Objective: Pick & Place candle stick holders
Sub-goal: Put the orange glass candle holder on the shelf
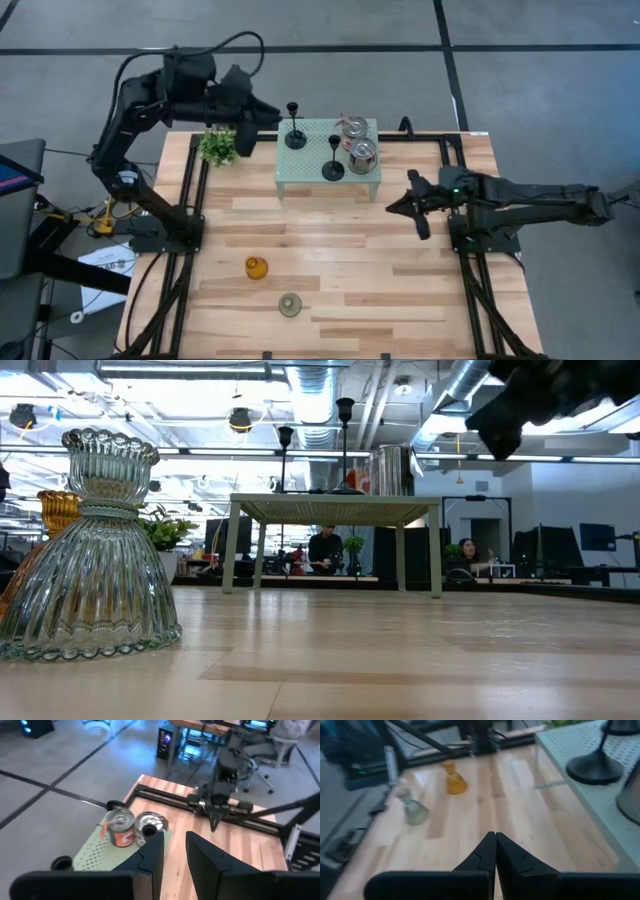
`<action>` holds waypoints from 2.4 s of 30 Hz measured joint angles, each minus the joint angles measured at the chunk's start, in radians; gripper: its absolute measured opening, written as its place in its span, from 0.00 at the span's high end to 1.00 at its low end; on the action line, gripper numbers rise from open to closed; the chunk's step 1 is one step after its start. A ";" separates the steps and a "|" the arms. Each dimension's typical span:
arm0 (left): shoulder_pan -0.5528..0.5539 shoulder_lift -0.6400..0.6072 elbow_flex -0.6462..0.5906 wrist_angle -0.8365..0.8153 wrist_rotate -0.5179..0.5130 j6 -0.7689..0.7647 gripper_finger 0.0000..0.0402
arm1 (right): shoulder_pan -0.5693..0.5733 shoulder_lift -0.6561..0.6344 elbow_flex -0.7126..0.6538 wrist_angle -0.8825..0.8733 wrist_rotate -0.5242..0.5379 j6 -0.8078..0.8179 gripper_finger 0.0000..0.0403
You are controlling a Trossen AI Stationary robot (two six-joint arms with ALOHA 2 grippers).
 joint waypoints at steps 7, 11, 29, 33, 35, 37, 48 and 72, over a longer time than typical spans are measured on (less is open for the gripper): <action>-0.108 0.002 -0.107 0.002 -0.003 0.037 0.81 | -0.001 -0.161 0.000 -0.215 -0.023 0.075 1.00; -0.195 -0.016 -0.206 -0.001 -0.073 0.031 0.87 | -0.004 -0.241 0.000 -0.281 0.011 0.106 1.00; -0.508 -0.281 -0.680 -0.093 -0.255 -0.516 0.99 | -0.004 -0.329 0.000 -0.335 0.106 0.183 1.00; -0.523 -0.291 -0.783 -0.110 -0.202 -0.587 0.98 | -0.004 -0.329 0.000 -0.334 0.106 0.201 1.00; -0.523 -0.291 -0.831 -0.110 -0.159 -0.617 0.98 | -0.004 -0.329 0.000 -0.334 0.106 0.203 1.00; -0.523 -0.291 -0.873 -0.109 -0.120 -0.641 0.98 | -0.004 -0.329 0.000 -0.332 0.107 0.203 1.00; -0.523 -0.290 -1.068 -0.083 0.009 -0.692 0.98 | -0.004 -0.329 0.000 -0.331 0.132 0.203 1.00; -0.523 -0.290 -1.387 0.216 0.151 -0.825 0.66 | -0.004 -0.329 0.000 -0.338 0.158 0.246 1.00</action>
